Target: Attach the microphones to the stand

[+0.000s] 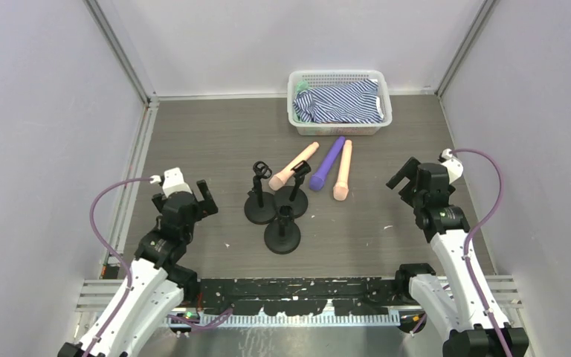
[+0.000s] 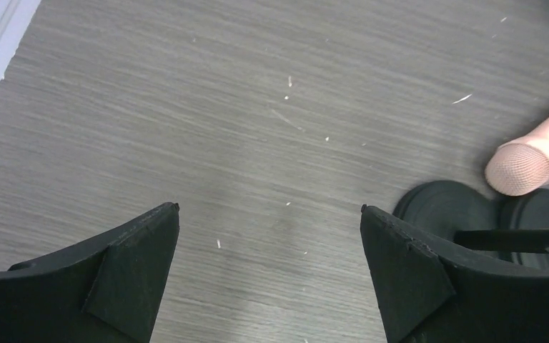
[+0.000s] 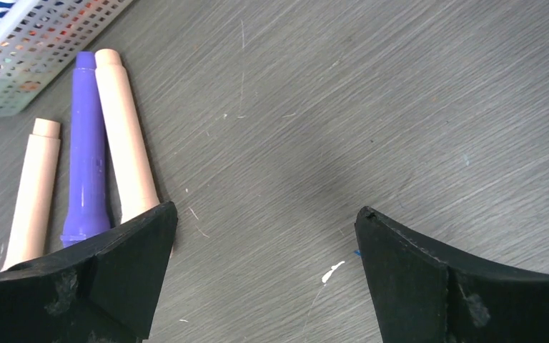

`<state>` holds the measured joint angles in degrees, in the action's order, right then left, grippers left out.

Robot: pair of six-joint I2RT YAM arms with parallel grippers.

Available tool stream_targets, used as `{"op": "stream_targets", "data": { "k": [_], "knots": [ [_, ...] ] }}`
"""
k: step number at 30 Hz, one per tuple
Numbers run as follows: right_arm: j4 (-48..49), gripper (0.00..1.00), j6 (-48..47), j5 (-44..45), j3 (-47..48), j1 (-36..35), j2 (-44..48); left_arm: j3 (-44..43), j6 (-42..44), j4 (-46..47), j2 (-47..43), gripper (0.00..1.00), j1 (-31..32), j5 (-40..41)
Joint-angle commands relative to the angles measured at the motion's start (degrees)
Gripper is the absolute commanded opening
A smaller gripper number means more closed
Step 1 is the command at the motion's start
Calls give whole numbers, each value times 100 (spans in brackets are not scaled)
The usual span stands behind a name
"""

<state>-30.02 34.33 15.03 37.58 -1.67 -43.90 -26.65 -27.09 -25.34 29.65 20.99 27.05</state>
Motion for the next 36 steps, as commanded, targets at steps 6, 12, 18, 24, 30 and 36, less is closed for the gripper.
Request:
{"op": "stream_targets", "data": {
  "k": [6,12,18,24,30,36],
  "knots": [
    [-269,100,80,123,103,-8,-115,-199,-421,-323,139,100,-8,614],
    [-264,100,284,208,36,-3,105,74,-592,-505,-700,100,-8,431],
    [-335,100,227,-718,167,0,-2,492,-479,-374,-1830,100,-8,223],
    [-436,98,267,-1760,545,-6,-582,783,-266,-170,-2434,100,-8,265],
    [-262,93,397,-2568,774,-101,-1217,892,-199,107,-2213,100,-8,323],
    [58,92,395,-2140,952,-796,-1923,921,-197,171,-2147,100,-8,305]
  ]
}}
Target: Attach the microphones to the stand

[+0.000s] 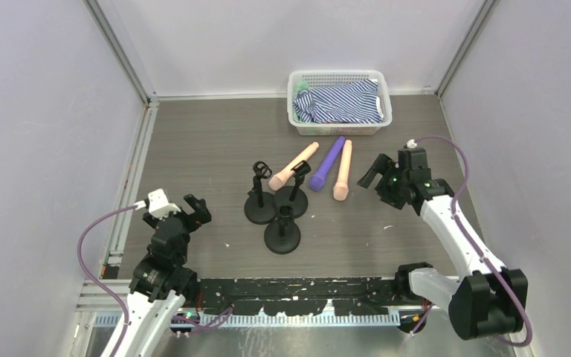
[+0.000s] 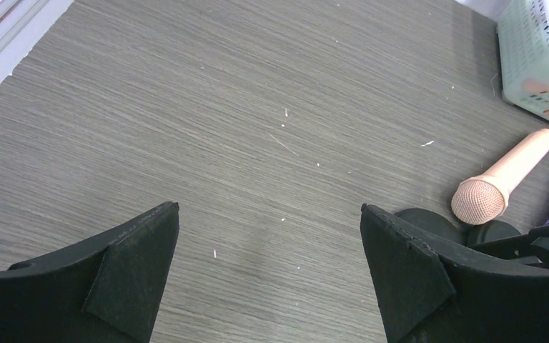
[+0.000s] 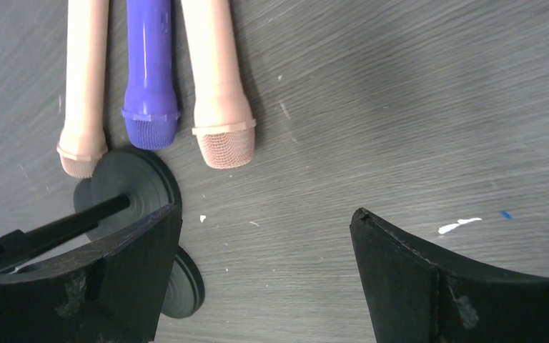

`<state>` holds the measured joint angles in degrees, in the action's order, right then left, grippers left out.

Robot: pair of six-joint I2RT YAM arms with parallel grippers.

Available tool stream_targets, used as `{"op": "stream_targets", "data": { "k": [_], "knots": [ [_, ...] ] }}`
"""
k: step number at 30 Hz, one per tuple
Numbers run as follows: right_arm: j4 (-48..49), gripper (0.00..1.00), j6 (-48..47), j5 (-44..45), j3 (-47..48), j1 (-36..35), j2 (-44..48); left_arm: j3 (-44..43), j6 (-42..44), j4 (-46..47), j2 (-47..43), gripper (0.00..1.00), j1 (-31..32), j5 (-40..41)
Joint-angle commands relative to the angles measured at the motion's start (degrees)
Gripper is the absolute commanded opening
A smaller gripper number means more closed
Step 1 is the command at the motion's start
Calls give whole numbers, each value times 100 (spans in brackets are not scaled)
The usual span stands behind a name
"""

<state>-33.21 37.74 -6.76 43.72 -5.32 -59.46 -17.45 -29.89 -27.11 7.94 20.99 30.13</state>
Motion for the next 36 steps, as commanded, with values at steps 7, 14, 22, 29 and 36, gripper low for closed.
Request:
{"op": "stream_targets", "data": {
  "k": [7,14,22,29,36],
  "knots": [
    [1163,91,146,27,642,-672,-1534,19,103,383,26,100,-8,-60],
    [1211,86,-91,236,1283,-679,-2619,57,154,421,-43,100,-8,-169],
    [1280,73,-217,310,1865,-678,-3747,58,132,423,-19,100,-8,-135],
    [1172,69,-382,356,2264,-770,-4426,50,126,432,4,100,-8,-122],
    [870,68,-586,1064,2436,-1013,-4800,41,81,404,58,100,-8,-15]
  ]
}}
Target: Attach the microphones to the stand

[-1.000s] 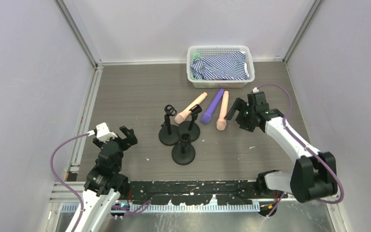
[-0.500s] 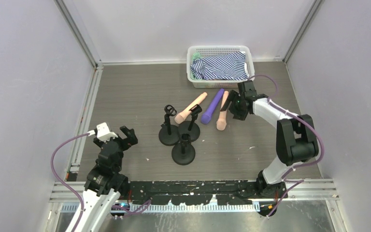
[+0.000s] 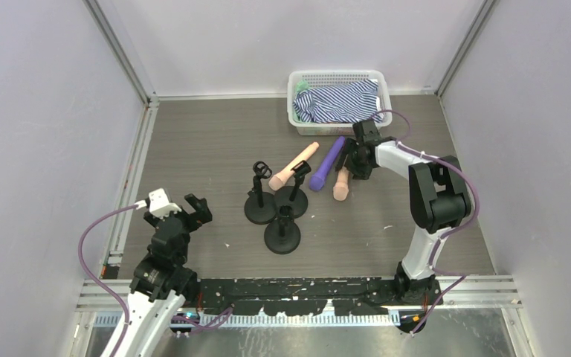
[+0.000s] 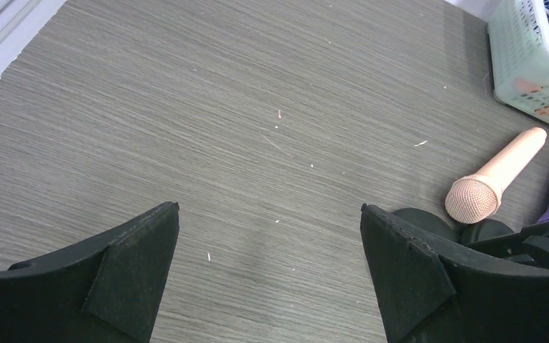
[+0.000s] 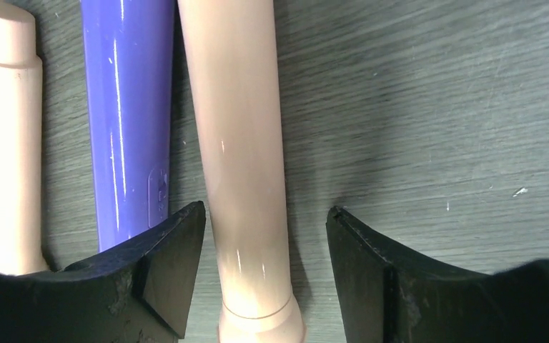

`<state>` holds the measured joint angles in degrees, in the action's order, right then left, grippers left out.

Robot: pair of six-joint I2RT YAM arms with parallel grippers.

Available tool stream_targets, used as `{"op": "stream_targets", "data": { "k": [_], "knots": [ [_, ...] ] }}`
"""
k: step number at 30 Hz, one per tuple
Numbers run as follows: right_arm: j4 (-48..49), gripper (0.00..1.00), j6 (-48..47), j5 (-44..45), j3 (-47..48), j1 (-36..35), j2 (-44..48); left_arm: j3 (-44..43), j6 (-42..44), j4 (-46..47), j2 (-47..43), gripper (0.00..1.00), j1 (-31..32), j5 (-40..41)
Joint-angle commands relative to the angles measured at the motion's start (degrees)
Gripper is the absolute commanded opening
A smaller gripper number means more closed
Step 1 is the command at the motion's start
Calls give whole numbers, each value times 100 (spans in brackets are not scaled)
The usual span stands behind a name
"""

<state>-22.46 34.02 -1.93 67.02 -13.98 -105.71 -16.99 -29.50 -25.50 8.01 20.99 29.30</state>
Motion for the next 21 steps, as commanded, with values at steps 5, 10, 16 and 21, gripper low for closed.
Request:
{"op": "stream_targets", "data": {
  "k": [5,10,16,21],
  "knots": [
    [-175,56,-237,750,-18,-182,-138,-28,-11,216,98,100,-8,146],
    [-89,46,-319,675,-148,-176,160,-496,-28,-85,469,100,-8,245],
    [272,27,-229,484,-624,-167,1280,-1772,-342,-945,1414,100,-8,338],
    [382,9,-159,460,-993,-170,2485,-2831,-452,-1766,2310,100,-8,8]
  ]
}}
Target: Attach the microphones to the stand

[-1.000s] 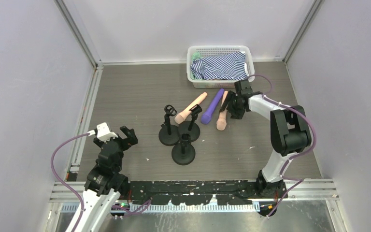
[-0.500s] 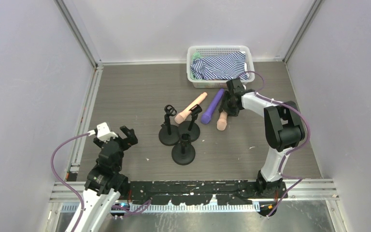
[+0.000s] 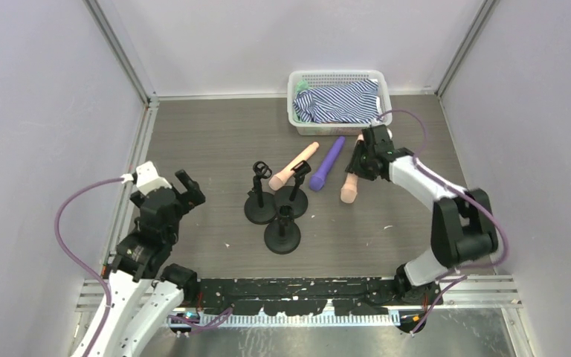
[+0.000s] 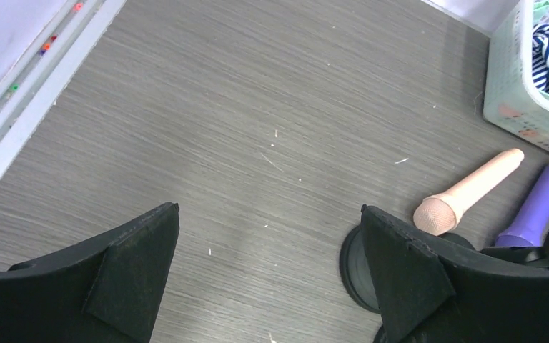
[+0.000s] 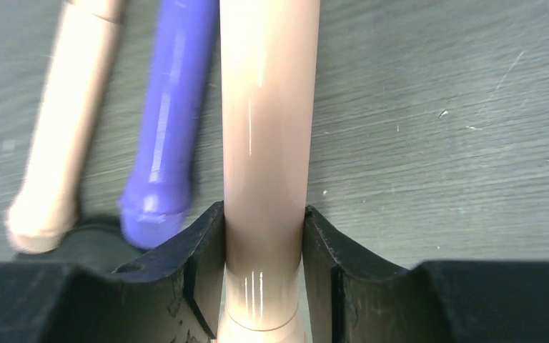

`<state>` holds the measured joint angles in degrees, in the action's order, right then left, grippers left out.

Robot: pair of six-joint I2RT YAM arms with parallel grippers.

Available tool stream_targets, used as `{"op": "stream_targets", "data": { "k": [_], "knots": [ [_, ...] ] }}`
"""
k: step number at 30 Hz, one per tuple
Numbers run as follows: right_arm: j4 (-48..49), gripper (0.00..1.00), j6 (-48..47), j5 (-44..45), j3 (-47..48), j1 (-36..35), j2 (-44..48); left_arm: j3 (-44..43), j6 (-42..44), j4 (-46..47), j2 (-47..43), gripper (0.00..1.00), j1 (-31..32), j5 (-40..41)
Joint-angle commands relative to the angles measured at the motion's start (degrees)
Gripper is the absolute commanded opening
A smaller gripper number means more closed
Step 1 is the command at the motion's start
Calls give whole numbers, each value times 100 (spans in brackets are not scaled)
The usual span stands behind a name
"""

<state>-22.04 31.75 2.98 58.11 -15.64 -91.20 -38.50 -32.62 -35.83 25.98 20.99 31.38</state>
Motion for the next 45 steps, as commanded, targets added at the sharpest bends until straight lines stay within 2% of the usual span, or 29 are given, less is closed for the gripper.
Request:
{"op": "stream_targets", "data": {
  "k": [1,3,9,12,16,23,30,37,41,45],
  "knots": [
    [340,6,68,-19,-160,-3,1287,-878,-133,-895,695,100,-8,-328],
    [321,1,64,-23,-246,-5,1767,-1226,-82,-1129,1010,100,-8,-710],
    [-88,1,-169,-213,-195,3,2948,-1765,136,-1210,1177,100,-8,-1660],
    [-184,1,-239,-598,-147,-1,3393,-2010,267,-1225,1238,100,-8,-2032],
    [-491,1,-319,-1012,82,0,3647,-2423,375,-1356,1473,100,-8,-2474],
    [-401,1,-465,-1828,267,-3,3900,-3090,583,-1532,1784,99,-8,-3106],
    [643,1,431,-2609,-247,-9,4122,-3640,735,-1787,2211,96,-8,-3899],
    [-186,1,-150,-2049,-140,3,4045,-4062,945,-2065,2307,99,-8,-3877],
    [94,1,-341,-2010,-226,2,4297,-4280,1022,-2186,2424,100,-8,-3952],
    [-499,1,-1119,-1573,431,-284,4058,-4631,1126,-2319,2598,100,-8,-4222]
  ]
}}
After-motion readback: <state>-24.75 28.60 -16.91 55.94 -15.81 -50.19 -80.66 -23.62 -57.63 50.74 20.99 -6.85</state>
